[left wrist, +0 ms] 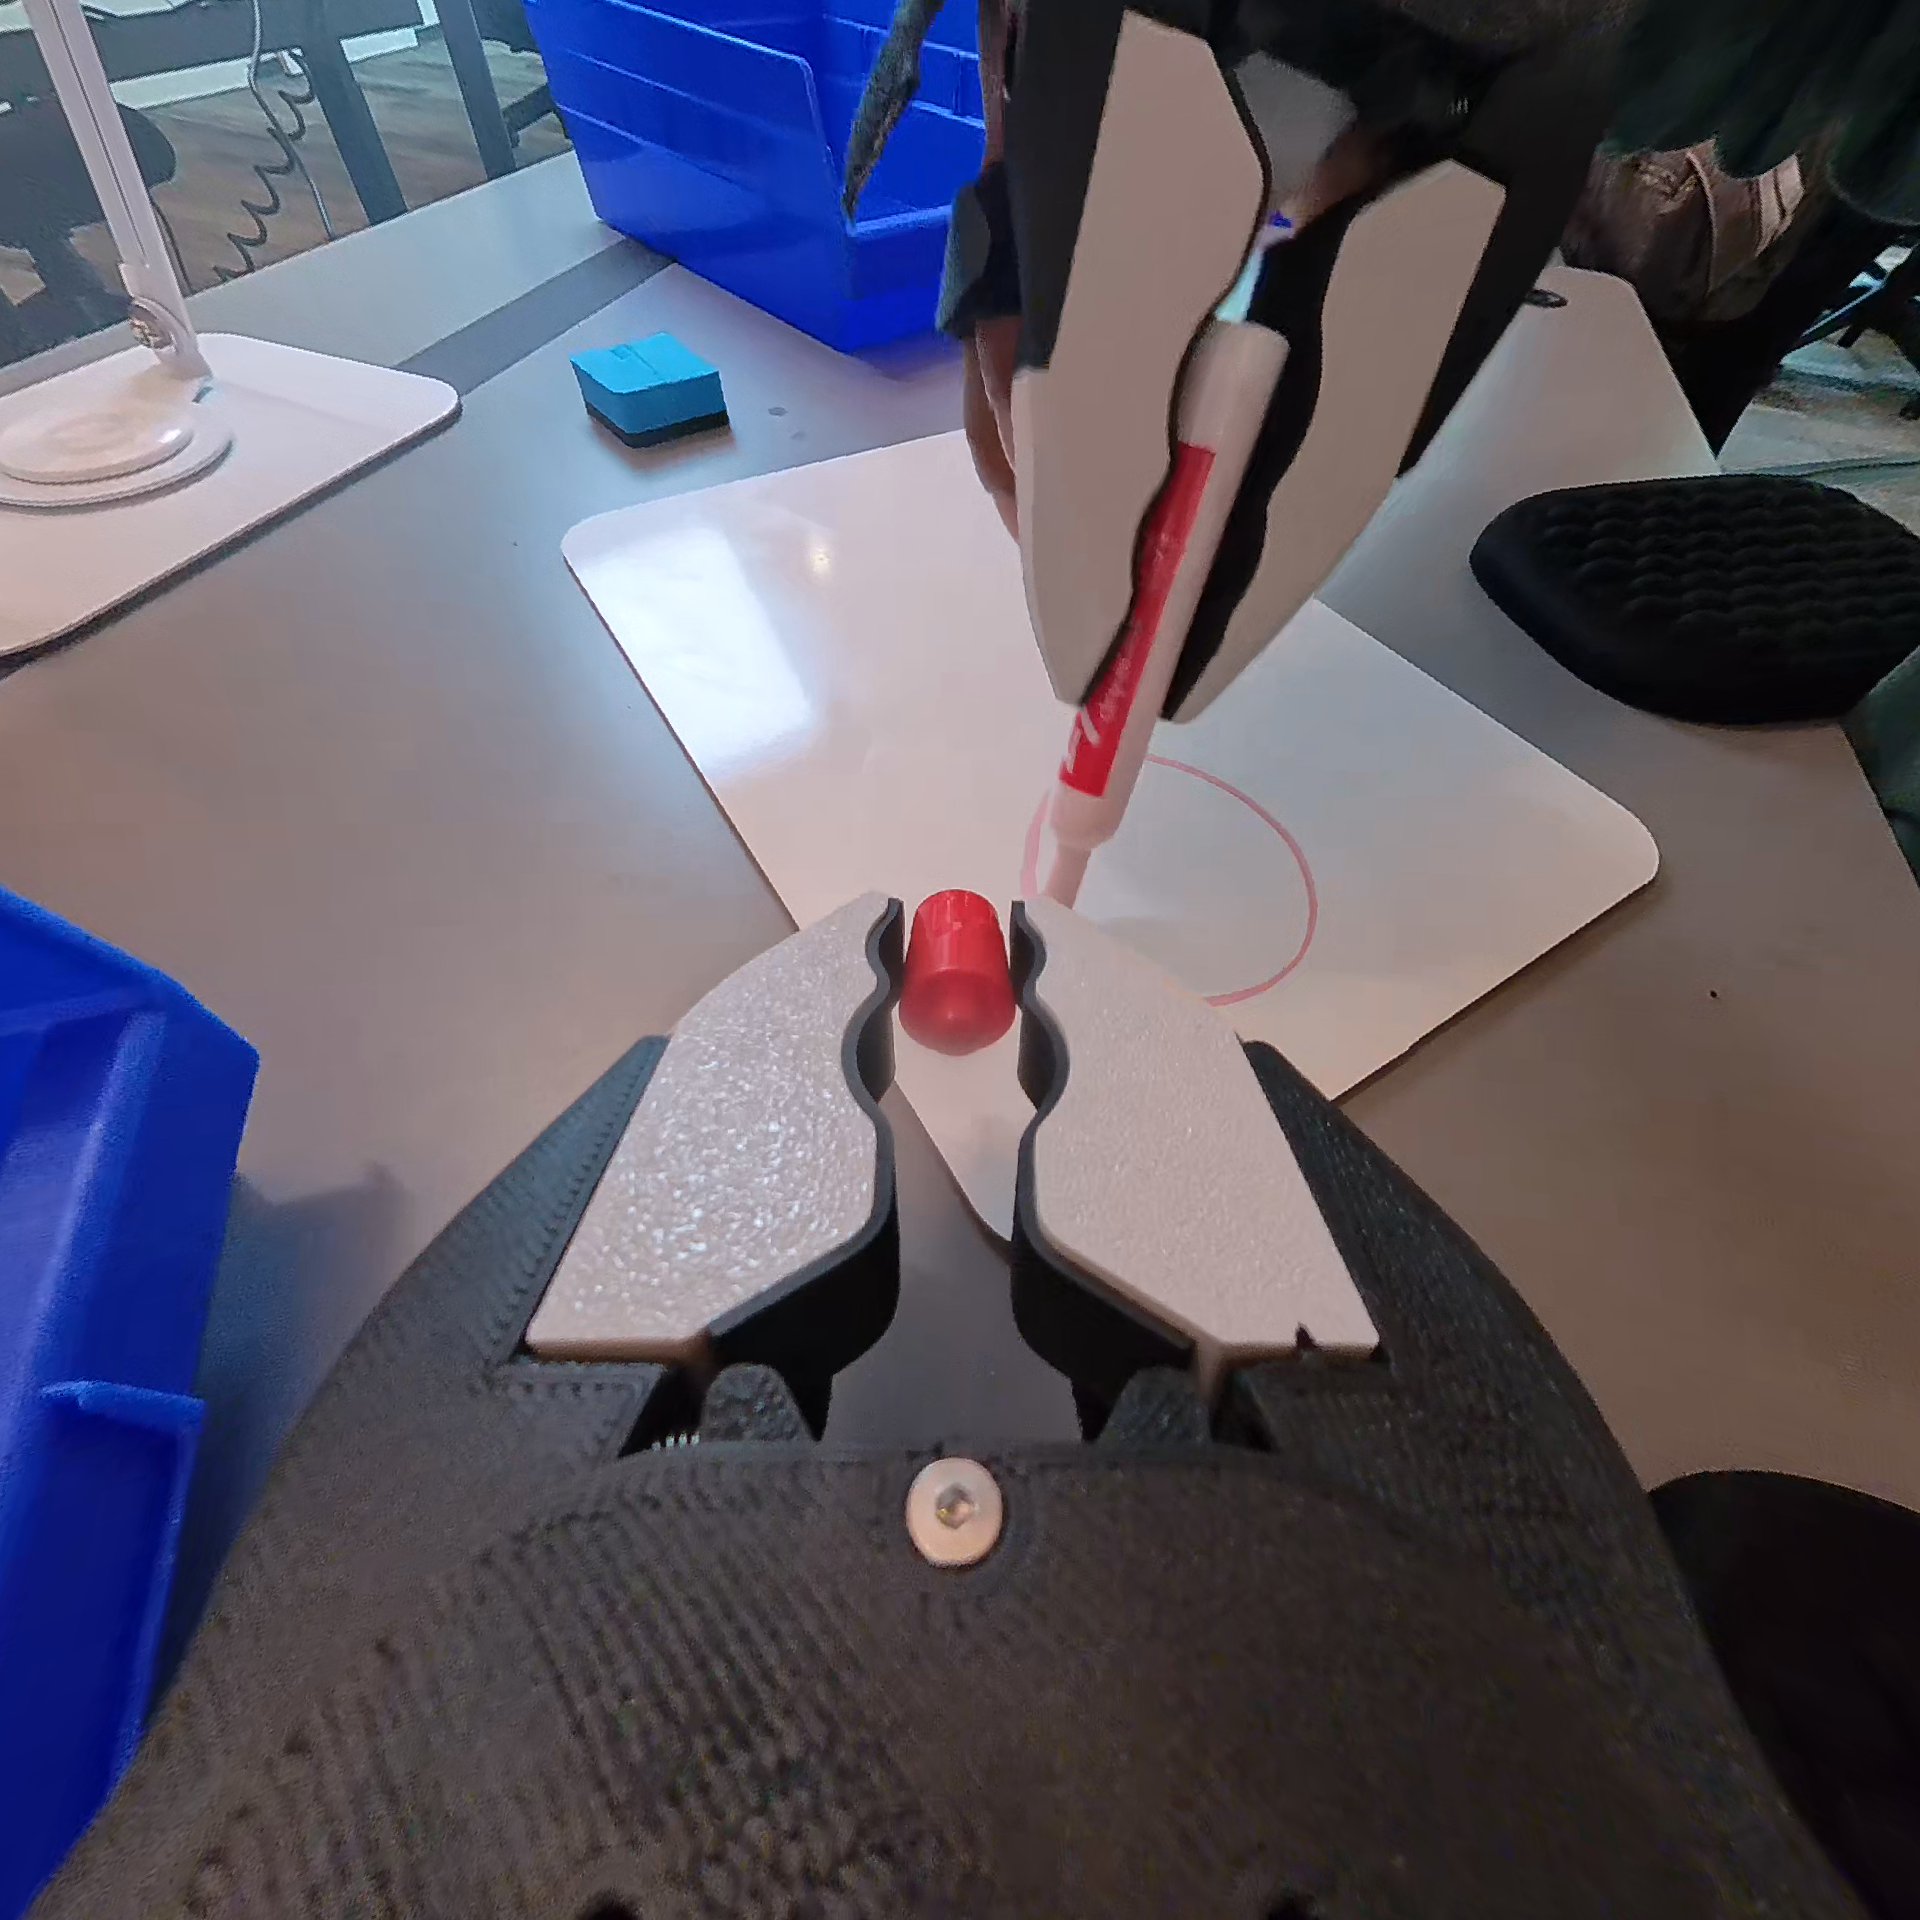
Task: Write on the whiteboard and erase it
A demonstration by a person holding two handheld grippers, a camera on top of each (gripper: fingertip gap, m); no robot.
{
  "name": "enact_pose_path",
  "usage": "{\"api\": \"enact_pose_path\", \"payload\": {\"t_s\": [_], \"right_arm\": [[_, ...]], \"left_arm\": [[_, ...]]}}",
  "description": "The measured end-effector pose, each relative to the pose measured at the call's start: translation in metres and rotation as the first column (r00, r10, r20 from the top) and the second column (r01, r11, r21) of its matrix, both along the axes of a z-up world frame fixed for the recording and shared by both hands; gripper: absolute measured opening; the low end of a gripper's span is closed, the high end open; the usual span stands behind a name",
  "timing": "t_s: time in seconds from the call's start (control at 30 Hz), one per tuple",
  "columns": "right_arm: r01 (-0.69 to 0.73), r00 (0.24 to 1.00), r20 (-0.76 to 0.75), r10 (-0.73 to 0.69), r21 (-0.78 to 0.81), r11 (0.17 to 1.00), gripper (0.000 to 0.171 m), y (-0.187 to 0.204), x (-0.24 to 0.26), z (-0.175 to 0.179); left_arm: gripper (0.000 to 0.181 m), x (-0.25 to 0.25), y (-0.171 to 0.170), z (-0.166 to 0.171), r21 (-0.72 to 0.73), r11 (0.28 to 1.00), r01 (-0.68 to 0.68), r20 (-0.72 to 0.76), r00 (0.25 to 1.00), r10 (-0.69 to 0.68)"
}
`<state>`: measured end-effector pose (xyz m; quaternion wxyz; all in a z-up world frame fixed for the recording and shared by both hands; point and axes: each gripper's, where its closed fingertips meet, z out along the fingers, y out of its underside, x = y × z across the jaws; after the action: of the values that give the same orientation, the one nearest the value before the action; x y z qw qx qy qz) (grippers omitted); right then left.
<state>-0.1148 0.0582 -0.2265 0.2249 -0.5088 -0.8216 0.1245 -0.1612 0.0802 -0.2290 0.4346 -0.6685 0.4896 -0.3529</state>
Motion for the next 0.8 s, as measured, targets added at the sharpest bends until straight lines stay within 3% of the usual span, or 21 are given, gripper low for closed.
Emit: {"api": "enact_pose_path", "payload": {"t_s": [0.13, 0.37, 0.8], "right_arm": [[0.078, 0.996, -0.035, -0.078, 0.006, 0.997, 0.021, 0.019, 0.019, 0.013], [0.179, 0.984, -0.012, -0.179, -0.002, 0.984, 0.021, 0.040, 0.063, 0.005], [0.151, 0.988, -0.010, -0.151, -0.011, 0.988, 0.021, 0.045, 0.056, -0.002]], "left_arm": [[0.019, -0.001, 0.001, 0.001, 0.002, 1.000, -0.003, 0.002, 1.000, 0.003], [0.019, 0.000, 0.000, 0.000, -0.004, 1.000, -0.002, 0.014, 1.000, 0.002], [0.019, 0.000, 0.001, -0.003, -0.017, 1.000, -0.001, 0.012, 1.000, 0.001]]}}
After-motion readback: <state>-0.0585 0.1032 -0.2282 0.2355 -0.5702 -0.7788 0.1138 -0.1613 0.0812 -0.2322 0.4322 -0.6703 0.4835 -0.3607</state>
